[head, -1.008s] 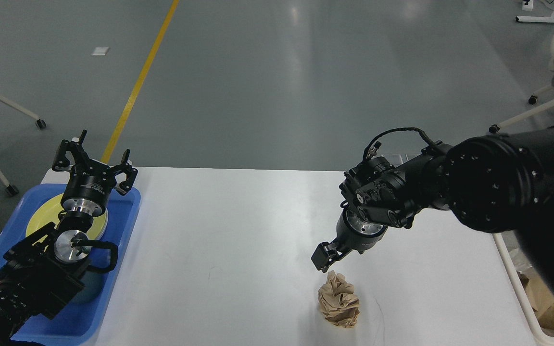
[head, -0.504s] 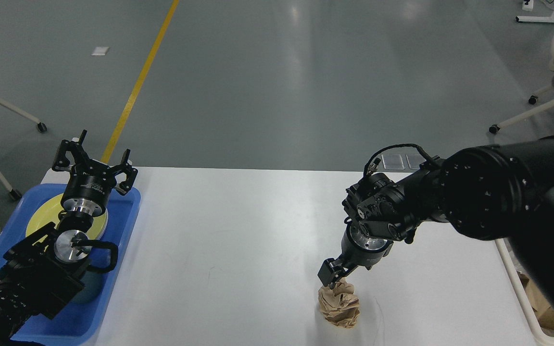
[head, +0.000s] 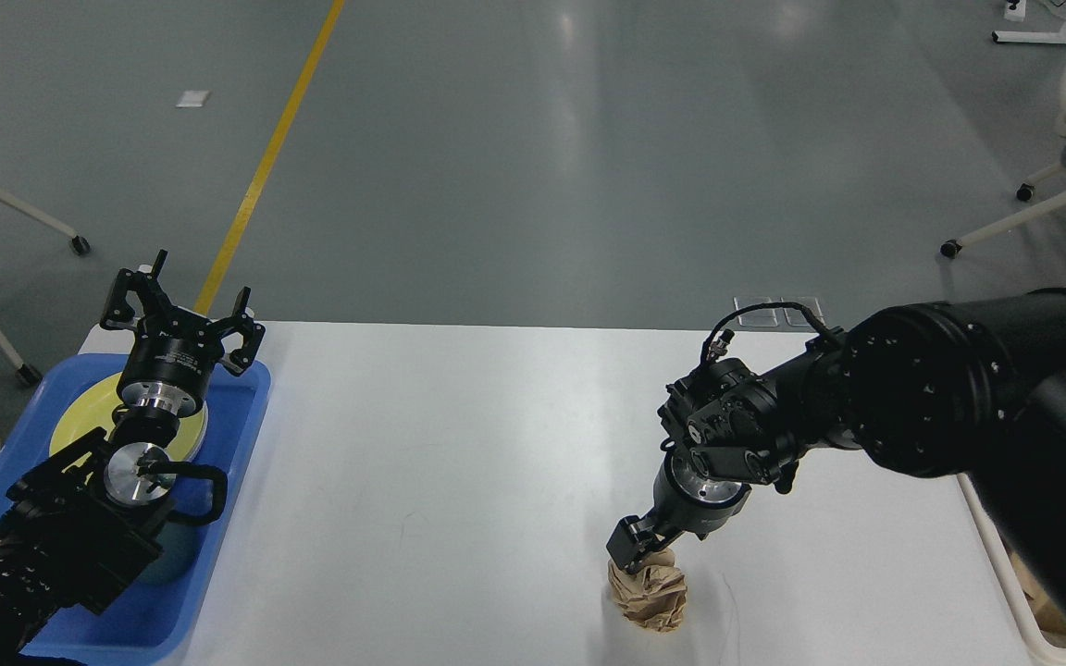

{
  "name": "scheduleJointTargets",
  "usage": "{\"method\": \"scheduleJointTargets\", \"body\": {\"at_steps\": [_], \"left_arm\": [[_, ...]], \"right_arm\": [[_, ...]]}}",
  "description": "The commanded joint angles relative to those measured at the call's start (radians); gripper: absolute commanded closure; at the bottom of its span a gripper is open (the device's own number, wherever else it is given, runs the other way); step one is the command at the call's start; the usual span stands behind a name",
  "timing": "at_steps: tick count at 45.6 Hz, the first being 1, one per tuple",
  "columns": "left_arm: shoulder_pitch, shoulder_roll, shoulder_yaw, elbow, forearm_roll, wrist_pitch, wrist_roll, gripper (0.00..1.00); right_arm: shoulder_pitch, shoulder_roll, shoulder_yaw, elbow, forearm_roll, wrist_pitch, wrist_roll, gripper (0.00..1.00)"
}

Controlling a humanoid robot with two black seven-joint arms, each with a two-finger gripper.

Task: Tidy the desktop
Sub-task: 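Bring the right gripper down onto the crumpled brown paper, then close the right gripper on the brown paper and lift it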

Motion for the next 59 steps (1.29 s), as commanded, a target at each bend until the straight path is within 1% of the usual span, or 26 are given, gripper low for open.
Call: {"method": "scheduleJointTargets", "body": {"at_steps": [1,4,7,9,12,14,17,18,20,21,22,23,30,39,45,51,59], "left_arm": [[0.0,0.0,0.0,0.0,0.0,0.0,0.0,0.03],[0.0,0.0,0.0,0.0,0.0,0.0,0.0,0.03],[0.0,0.0,0.0,0.0,0.0,0.0,0.0,0.03],[0.0,-0.001,0.0,0.0,0.0,0.0,0.0,0.03],[0.0,0.0,0.0,0.0,0.0,0.0,0.0,0.03],[0.0,0.0,0.0,0.0,0.0,0.0,0.0,0.03],[0.0,0.0,0.0,0.0,0.0,0.0,0.0,0.03],[0.0,0.0,0.0,0.0,0.0,0.0,-0.001,0.03],[0.0,-0.001,0.0,0.0,0.0,0.0,-0.001,0.03],[0.0,0.0,0.002,0.0,0.0,0.0,0.0,0.03],[0.0,0.0,0.0,0.0,0.0,0.0,-0.001,0.03],[0.0,0.0,0.0,0.0,0.0,0.0,0.0,0.03],[0.0,0.0,0.0,0.0,0.0,0.0,0.0,0.03],[0.0,0.0,0.0,0.0,0.0,0.0,0.0,0.03],[0.0,-0.001,0.0,0.0,0.0,0.0,0.0,0.03],[0.0,0.0,0.0,0.0,0.0,0.0,0.0,0.03],[0.0,0.0,0.0,0.0,0.0,0.0,0.0,0.03]], "right_arm": [[-0.025,0.0,0.021,-0.009,0.009,-0.021,0.0,0.04],[-0.045,0.0,0.026,-0.014,0.019,-0.044,0.0,0.1],[-0.065,0.0,0.024,-0.014,0.02,-0.073,0.0,0.11],[-0.076,-0.001,0.024,-0.016,0.02,-0.092,0.0,0.2],[-0.09,-0.003,0.029,-0.017,0.02,-0.11,0.002,0.25],[-0.093,-0.003,0.032,-0.022,0.022,-0.112,0.002,0.32],[-0.094,-0.003,0.038,-0.026,0.023,-0.108,0.0,0.49],[-0.094,-0.003,0.041,-0.026,0.026,-0.104,0.002,0.57],[-0.093,-0.003,0.044,-0.025,0.029,-0.093,0.002,0.79],[-0.091,-0.004,0.044,-0.025,0.029,-0.092,0.0,0.89],[-0.091,-0.006,0.044,-0.025,0.029,-0.089,0.0,0.96],[-0.09,-0.007,0.042,-0.025,0.029,-0.086,0.002,1.0],[-0.071,-0.018,0.042,-0.025,0.029,-0.044,0.002,1.0],[-0.039,-0.021,0.045,-0.026,0.051,-0.043,0.003,1.0],[0.017,-0.046,0.044,-0.025,0.124,-0.03,0.009,1.0],[0.102,-0.087,0.044,-0.026,0.193,0.063,0.009,1.0],[0.22,-0.161,0.045,-0.022,0.198,0.167,0.011,1.0]]}}
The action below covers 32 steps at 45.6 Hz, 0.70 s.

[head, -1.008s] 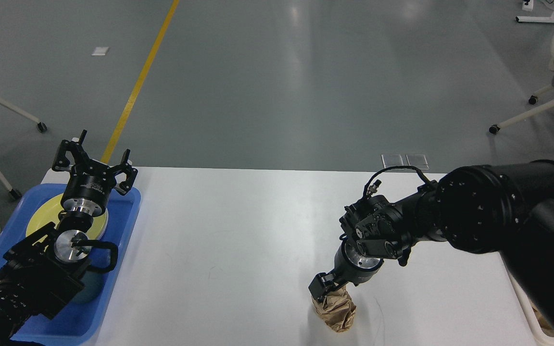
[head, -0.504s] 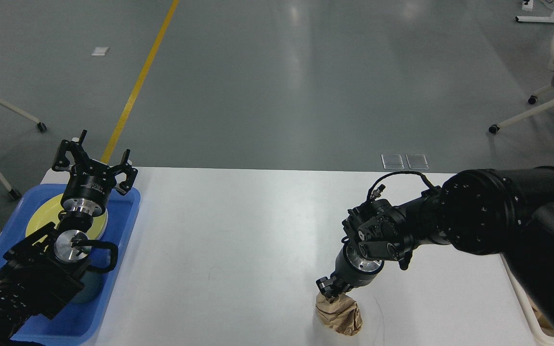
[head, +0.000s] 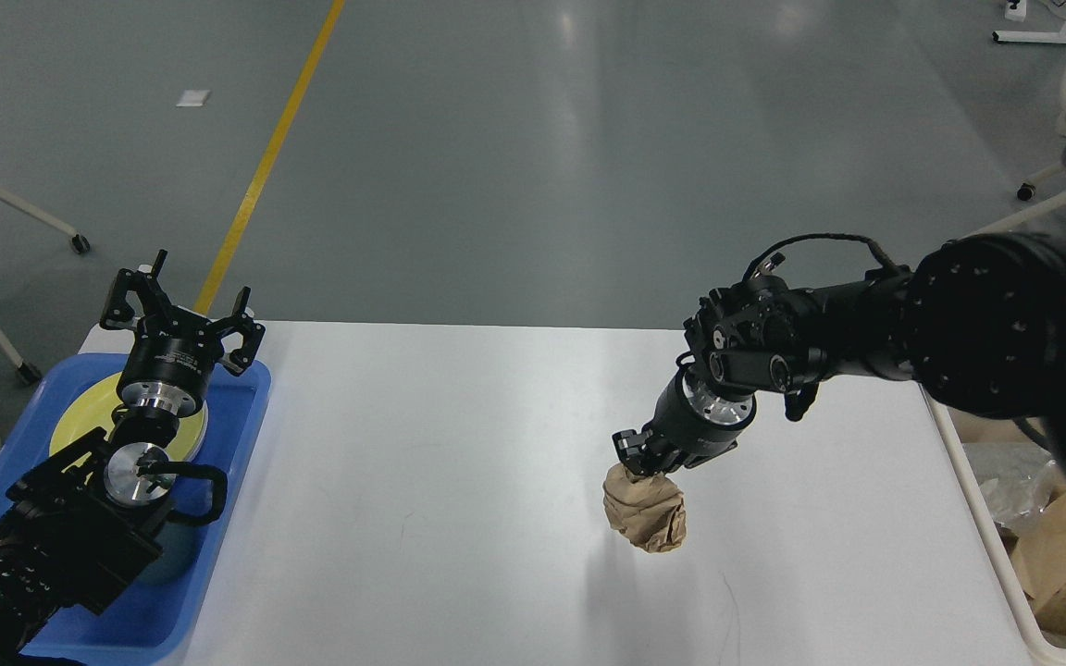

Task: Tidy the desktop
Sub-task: 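Close the right gripper on the brown paper and lift it, then carry the brown paper over the white bin and release it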

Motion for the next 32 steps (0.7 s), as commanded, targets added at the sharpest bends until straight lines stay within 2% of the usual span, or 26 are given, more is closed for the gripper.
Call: {"method": "scheduleJointTargets", "body": {"at_steps": [1,6,11,22,32], "left_arm": [[0.0,0.0,0.0,0.0,0.0,0.0,0.001,0.03],[0.0,0.0,0.0,0.0,0.0,0.0,0.001,0.03],[0.0,0.0,0.0,0.0,0.0,0.0,-0.001,0.03],[0.0,0.0,0.0,0.0,0.0,0.0,0.001,0.03],[0.0,0.0,0.0,0.0,0.0,0.0,0.0,0.03]], "right_arm": [[0.096,-0.062,0.001,0.004,0.004,0.094,0.001,1.0],[0.188,-0.136,-0.002,0.001,0.004,0.247,0.003,1.0],[0.283,-0.215,-0.009,0.0,0.004,0.347,0.003,1.0],[0.417,-0.367,-0.095,-0.023,-0.005,0.365,0.001,1.0],[0.417,-0.481,-0.186,-0.18,-0.01,0.359,-0.005,1.0]]}}
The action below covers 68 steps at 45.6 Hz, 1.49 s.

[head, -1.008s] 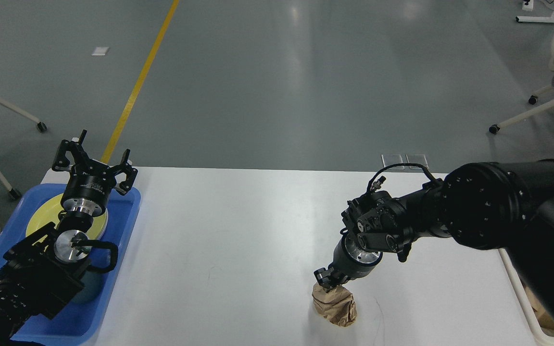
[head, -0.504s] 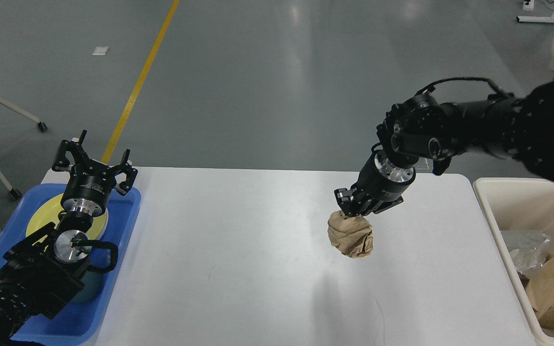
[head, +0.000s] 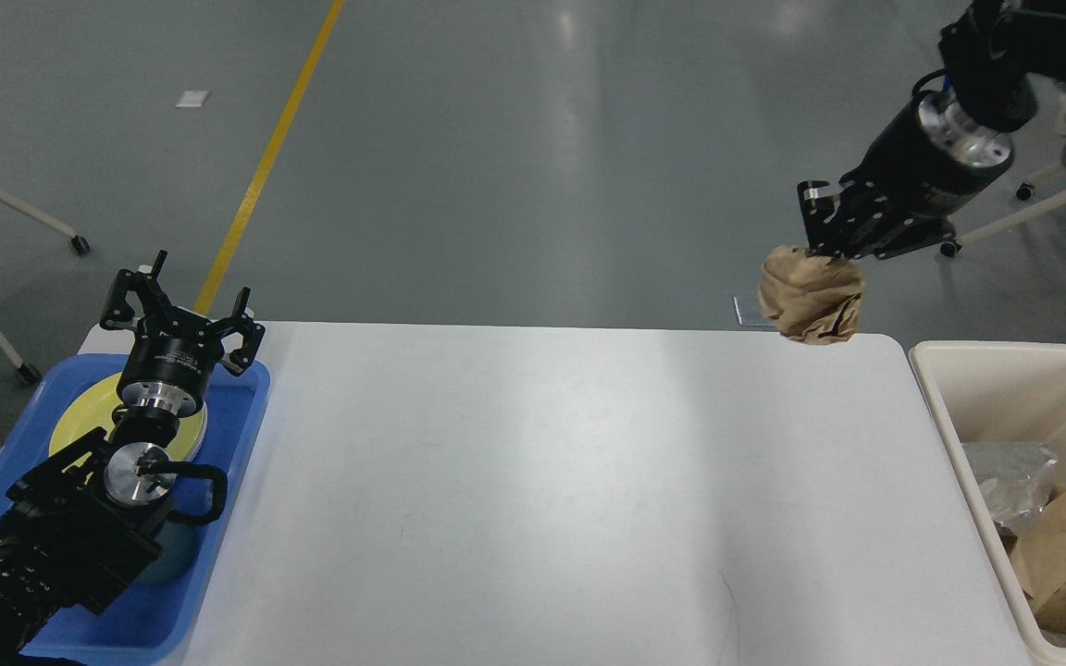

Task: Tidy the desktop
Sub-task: 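Carry the brown paper over the white bin and release it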

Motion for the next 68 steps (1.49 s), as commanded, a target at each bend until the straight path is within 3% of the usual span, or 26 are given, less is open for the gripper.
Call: {"method": "scheduleJointTargets", "body": {"at_steps": [1,17,32,39,40,50,68], "left_arm": [[0.0,0.0,0.0,0.0,0.0,0.0,-0.002,0.03],[0.0,0.0,0.0,0.0,0.0,0.0,0.0,0.03],[0.0,0.0,0.0,0.0,0.0,0.0,0.0,0.03],[0.0,0.0,0.0,0.0,0.0,0.0,0.0,0.03],[0.0,0.0,0.0,0.0,0.0,0.0,-0.002,0.03],[0.0,0.0,0.0,0.0,0.0,0.0,0.0,0.03],[0.0,0.0,0.0,0.0,0.0,0.0,0.0,0.03]], "right_arm": [[-0.01,-0.064,-0.048,-0.093,-0.001,-0.007,-0.001,1.0],[-0.142,-0.307,-0.061,-0.277,-0.006,-0.059,-0.003,1.0],[-0.395,-0.468,-0.046,-0.311,0.009,-0.367,-0.001,1.0],[-0.52,-0.48,-0.012,-0.311,0.014,-0.538,-0.001,1.0],[-0.573,-0.48,0.018,-0.311,0.014,-0.602,-0.001,1.0],[-0.785,-0.479,0.176,-0.329,0.028,-0.792,0.002,1.0],[-0.962,-0.479,0.344,-0.383,0.028,-0.829,0.004,1.0]]}}
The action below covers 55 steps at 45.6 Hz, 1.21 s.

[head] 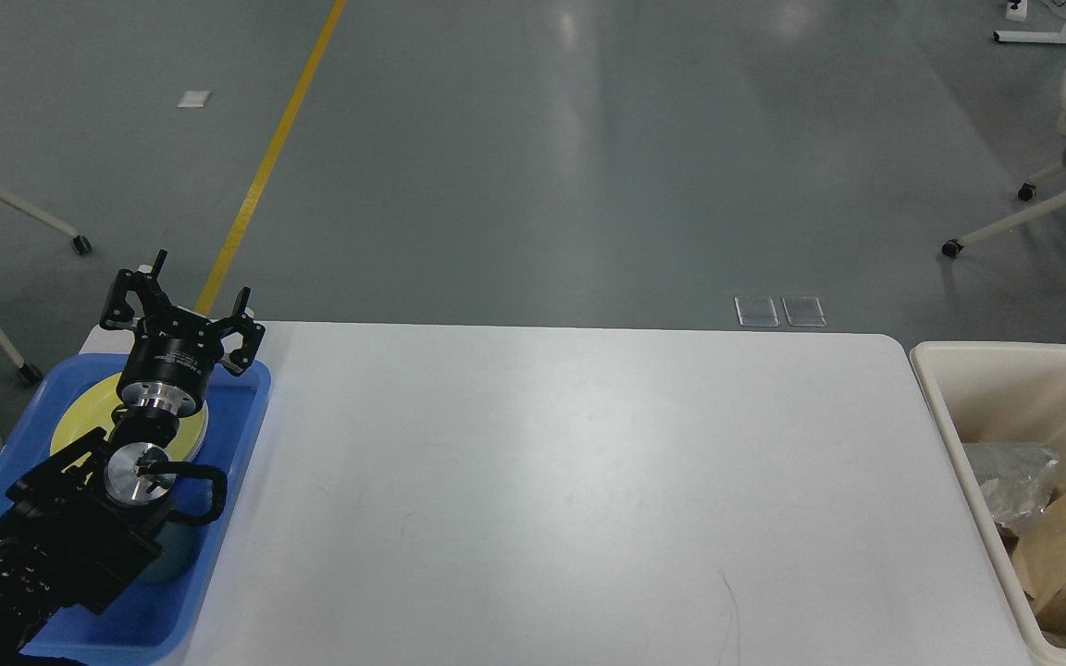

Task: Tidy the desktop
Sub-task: 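Carry the brown paper over the white bin and release it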

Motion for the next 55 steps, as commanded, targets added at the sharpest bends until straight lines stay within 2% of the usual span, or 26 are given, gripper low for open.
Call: {"method": "scheduleJointTargets", "body": {"at_steps": [1,3,6,11,13,17,23,29,30,31,33,40,45,49,55], "left_arm": [[0.0,0.0,0.0,0.0,0.0,0.0,0.0,0.03],[0.0,0.0,0.0,0.0,0.0,0.0,0.0,0.03],[0.0,0.0,0.0,0.0,0.0,0.0,0.0,0.03],[0.0,0.0,0.0,0.0,0.0,0.0,0.0,0.03],[0.0,0.0,0.0,0.0,0.0,0.0,0.0,0.03],[0.0,0.0,0.0,0.0,0.0,0.0,0.0,0.03],[0.0,0.0,0.001,0.0,0.0,0.0,0.0,0.03],[0.0,-0.001,0.0,0.0,0.0,0.0,0.0,0.03],[0.0,-0.002,0.0,0.0,0.0,0.0,-0.001,0.03],[0.0,-0.002,0.0,0.0,0.0,0.0,0.0,0.03],[0.0,0.0,0.0,0.0,0.0,0.0,0.0,0.03],[0.0,0.0,0.0,0.0,0.0,0.0,-0.001,0.03],[0.0,0.0,0.0,0.0,0.0,0.0,-0.001,0.03],[0.0,0.0,0.0,0.0,0.0,0.0,0.0,0.03],[0.0,-0.002,0.0,0.0,0.0,0.0,0.0,0.03]], "right_arm": [[-0.026,0.0,0.014,-0.011,0.0,-0.001,0.0,1.0],[-0.033,0.0,0.016,-0.011,0.0,-0.001,0.0,0.97],[-0.037,0.001,0.016,-0.011,0.001,-0.001,0.0,0.7],[-0.045,0.003,0.02,-0.011,0.003,-0.001,0.0,0.42],[-0.057,0.004,0.022,-0.011,0.003,0.001,0.0,0.35],[-0.072,0.006,0.022,-0.011,0.006,0.001,0.0,0.32],[-0.082,0.006,0.02,-0.01,0.006,0.003,-0.002,0.19],[-0.082,0.006,0.02,-0.007,0.006,0.006,-0.002,0.13],[-0.08,0.006,0.022,-0.005,0.006,0.006,-0.002,0.1],[-0.077,0.008,0.022,0.003,0.006,0.012,-0.002,0.04],[-0.074,0.008,0.02,0.007,0.006,0.016,-0.002,0.0],[-0.054,0.003,0.013,0.036,0.003,0.026,0.0,0.0],[0.025,-0.005,-0.004,0.084,0.001,0.041,0.0,0.0],[0.107,-0.034,-0.029,0.115,-0.012,0.116,0.0,0.0],[0.265,-0.037,-0.13,0.125,-0.017,0.332,-0.002,0.0]]}}
